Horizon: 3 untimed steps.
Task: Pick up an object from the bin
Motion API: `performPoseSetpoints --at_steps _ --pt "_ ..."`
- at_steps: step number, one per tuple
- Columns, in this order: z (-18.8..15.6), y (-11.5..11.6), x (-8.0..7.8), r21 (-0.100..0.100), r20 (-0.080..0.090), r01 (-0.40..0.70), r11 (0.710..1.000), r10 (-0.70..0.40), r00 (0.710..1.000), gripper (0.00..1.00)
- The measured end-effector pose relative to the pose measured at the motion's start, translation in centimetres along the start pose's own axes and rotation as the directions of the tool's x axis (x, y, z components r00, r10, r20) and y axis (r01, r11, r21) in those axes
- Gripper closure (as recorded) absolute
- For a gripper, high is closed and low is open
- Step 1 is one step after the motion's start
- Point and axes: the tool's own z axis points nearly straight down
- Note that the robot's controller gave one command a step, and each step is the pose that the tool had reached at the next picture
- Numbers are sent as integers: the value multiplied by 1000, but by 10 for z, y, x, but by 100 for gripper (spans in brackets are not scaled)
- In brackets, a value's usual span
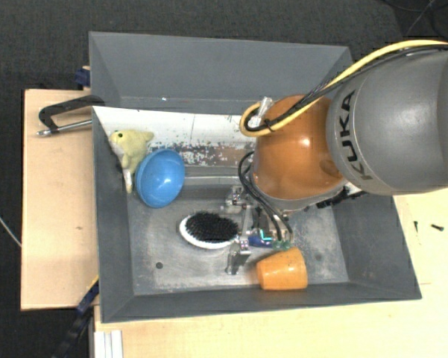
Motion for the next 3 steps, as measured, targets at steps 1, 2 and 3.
performPoseSetpoints --at_steps 1,2,3 --pt "82 -56 -31 -5 13 -153 988 153 988 0" --pt "80 -54 -32 -4 10 -151 989 151 988 0" --pt "79 -52 -33 -3 10 -150 989 150 989 0"
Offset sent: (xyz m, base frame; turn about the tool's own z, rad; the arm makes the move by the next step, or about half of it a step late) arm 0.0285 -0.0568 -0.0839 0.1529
